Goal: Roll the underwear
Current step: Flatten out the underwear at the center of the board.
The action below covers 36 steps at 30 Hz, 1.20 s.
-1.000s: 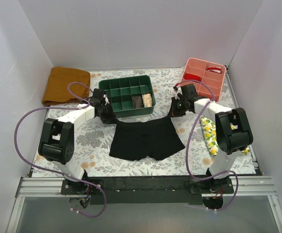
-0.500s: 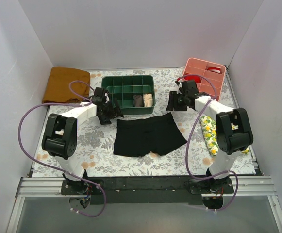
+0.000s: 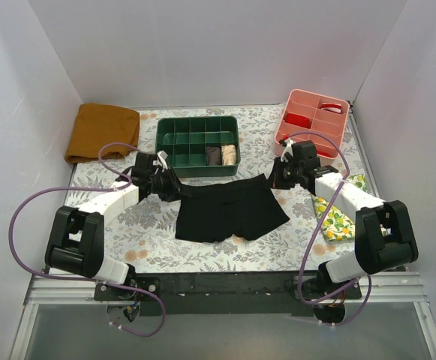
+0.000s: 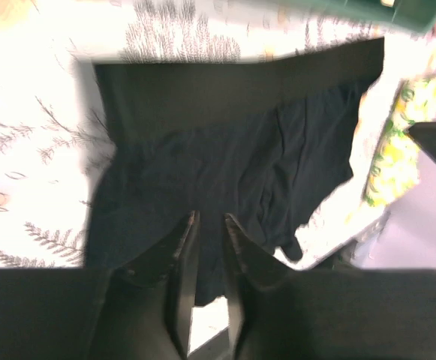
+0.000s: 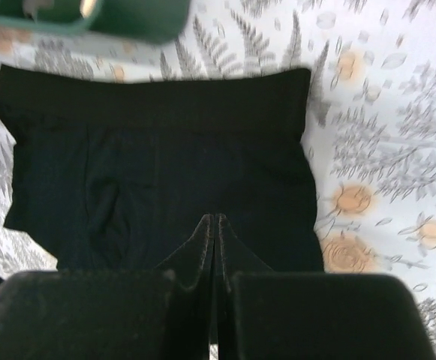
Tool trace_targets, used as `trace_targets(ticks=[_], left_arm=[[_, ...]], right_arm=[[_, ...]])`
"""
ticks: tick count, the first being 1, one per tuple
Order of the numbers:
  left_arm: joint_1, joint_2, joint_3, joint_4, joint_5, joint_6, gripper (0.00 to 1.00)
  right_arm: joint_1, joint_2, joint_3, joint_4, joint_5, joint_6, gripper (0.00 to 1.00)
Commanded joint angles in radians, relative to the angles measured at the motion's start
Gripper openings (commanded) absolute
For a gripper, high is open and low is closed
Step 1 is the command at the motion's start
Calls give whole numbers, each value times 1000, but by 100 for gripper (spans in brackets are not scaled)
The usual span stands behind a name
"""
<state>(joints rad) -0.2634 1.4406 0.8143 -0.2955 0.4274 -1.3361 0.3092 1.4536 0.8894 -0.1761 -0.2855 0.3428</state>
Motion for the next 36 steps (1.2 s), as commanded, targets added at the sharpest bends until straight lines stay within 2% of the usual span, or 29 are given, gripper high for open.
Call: trace_targets(ticks=[1,5,8,13,20,24,29,31,32,36], left_arm=[[-7,-14,-70,119,134,-49,16],[-17,-9,-128,168,87,-77,16],[-22,10,-185,171,48,-104,12],[-62,-43,-311,171,1,-172,9],[-117,-127,-359,30,-91,-236,5],[-134,-184,-362,-45,-157,-242,6],[-134,-200,-253,-154,-239,-200,16],[-135,-192,-160,-178,-256,-177,27],[-134,-187,-123,-200,-256,-167,34],[-134,-163,-3,-192,-176,-121,40]], right_arm=[[14,-33,-67,41,-63,33,1],[34,-56,-127,58,-75,42,1],[50,-59,-165,56,-73,39,1],[74,-93,-254,66,-66,45,1],[180,-163,-403,73,5,128,1],[249,-235,-457,76,28,199,1],[263,-291,-405,4,93,197,1],[261,-318,-356,-40,140,188,1],[263,-326,-343,-46,143,183,1],[278,-351,-305,-51,102,186,1]])
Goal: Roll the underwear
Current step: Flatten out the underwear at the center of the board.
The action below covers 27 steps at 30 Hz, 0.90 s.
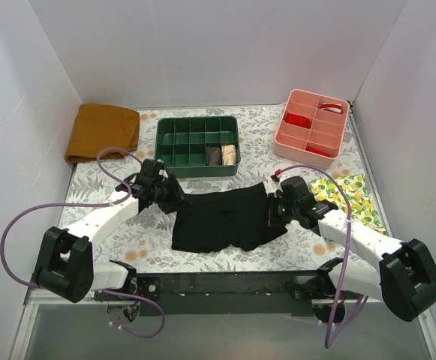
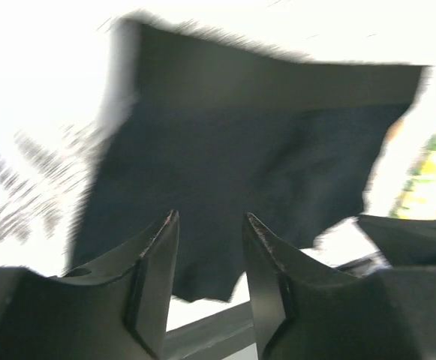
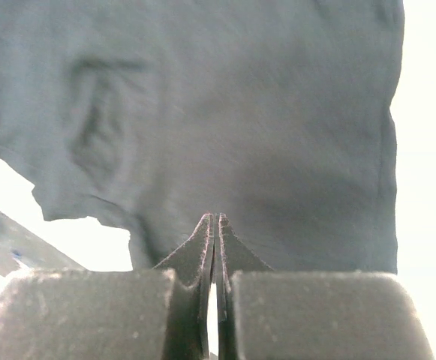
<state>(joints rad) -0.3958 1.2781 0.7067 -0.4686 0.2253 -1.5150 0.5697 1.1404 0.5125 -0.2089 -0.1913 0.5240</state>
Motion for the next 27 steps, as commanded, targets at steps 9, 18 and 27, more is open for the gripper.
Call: trace_targets(ticks=[9,18,27], left_arm=[[-73,59,5,154,246,-19,40],[-159,141,-93,223,213,-54,39],[-160,127,-116,99,69,21,39]], right_arm=[[188,-34,20,49,-33,129,1],[271,-22,-48,100,-23,205,1],[275,62,-78,74,89,195,1]])
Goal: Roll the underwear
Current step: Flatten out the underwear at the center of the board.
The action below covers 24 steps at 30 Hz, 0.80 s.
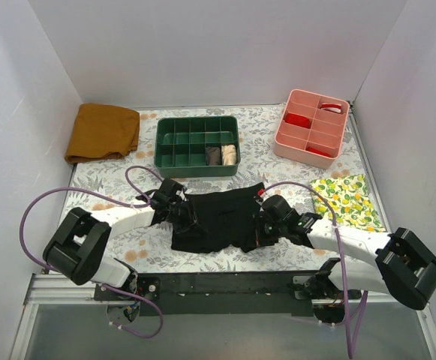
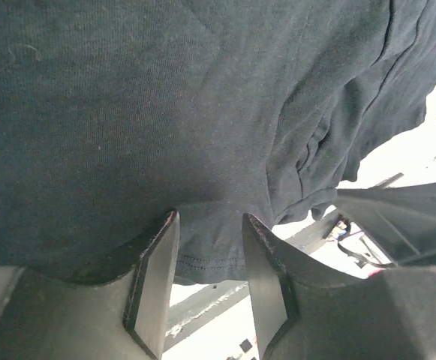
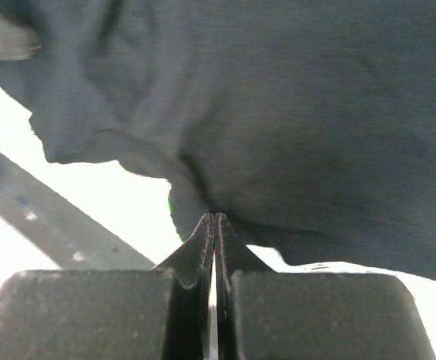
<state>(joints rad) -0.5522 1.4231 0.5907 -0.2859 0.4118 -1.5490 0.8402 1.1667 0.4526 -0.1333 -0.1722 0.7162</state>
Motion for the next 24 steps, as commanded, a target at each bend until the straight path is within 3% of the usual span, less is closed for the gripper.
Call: trace_targets(ticks=[1,8,18,24], left_arm=[[-3,-13,6,-99,-131,72,39],[-3,-3,57,-187,-234,139,39],[-3,-87,165,-193,-157,148,48],[-3,-90,184,-182,-65,133,51]], right_arm=[[5,43,-22,0,71,3,1],[7,57,-35,-55,134,3,1],[16,-146,90,-152,198,-44,1],[19,-96,129,-125,143,-52,1]])
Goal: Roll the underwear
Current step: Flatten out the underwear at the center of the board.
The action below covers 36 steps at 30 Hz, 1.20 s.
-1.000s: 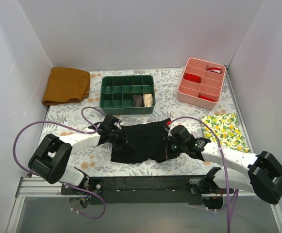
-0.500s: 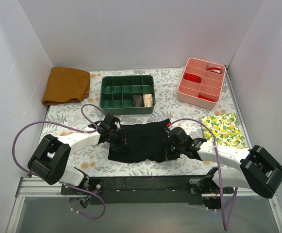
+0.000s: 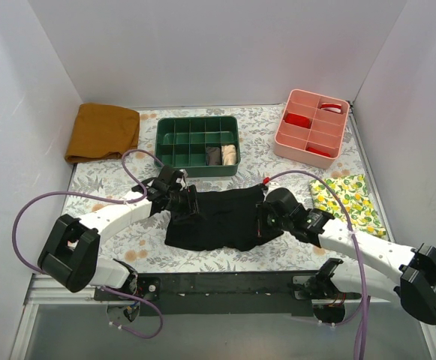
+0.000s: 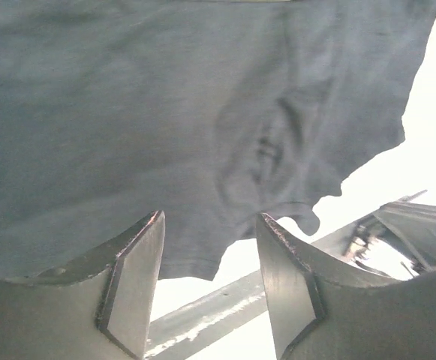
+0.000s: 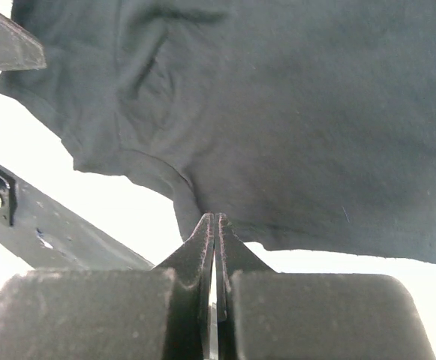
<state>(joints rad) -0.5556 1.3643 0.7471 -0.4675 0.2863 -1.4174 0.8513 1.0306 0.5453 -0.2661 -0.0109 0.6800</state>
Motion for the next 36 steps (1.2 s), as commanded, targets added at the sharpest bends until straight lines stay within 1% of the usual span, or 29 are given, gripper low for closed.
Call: trace_targets(ticks=[1,5,8,11,13,18,21,26,28,30,31,33,34,36], left_arm=[[0,-30,20,12,73,-3,51],[0,-25,-21,73,177,-32,51],[-1,-13,-40,112,203,-48,51],[-1,12,-51,124,194,-52,51],[-1,25,-63,125,163,-52,51],[-1,76,-104,132,126,-48,51],[-1,81,-127,133,116,-40,51],[-1,76,-140,125,108,-25,51],[-3,70,-137,125,111,-15,51],[-1,52,-124,124,128,-11,52],[-1,44,-112,122,134,-5,52],[-1,12,-60,107,126,-9,64],[-1,3,-42,99,120,-12,67],[-1,-16,26,92,110,-11,74]], right_arm=[[9,54,36,21,-44,-11,1],[14,130,28,117,-101,10,1],[15,175,21,160,-118,16,1],[15,210,16,198,-139,32,1],[15,221,-2,228,-153,47,1],[17,258,-47,199,-123,56,1],[17,278,-77,166,-103,58,1],[17,261,-94,137,-61,64,1],[17,238,-91,151,-63,49,1],[17,182,-90,198,-96,20,1],[17,157,-87,205,-101,15,4],[15,88,-58,179,-93,7,14],[17,66,-41,157,-59,4,18],[15,2,-10,90,21,4,20]])
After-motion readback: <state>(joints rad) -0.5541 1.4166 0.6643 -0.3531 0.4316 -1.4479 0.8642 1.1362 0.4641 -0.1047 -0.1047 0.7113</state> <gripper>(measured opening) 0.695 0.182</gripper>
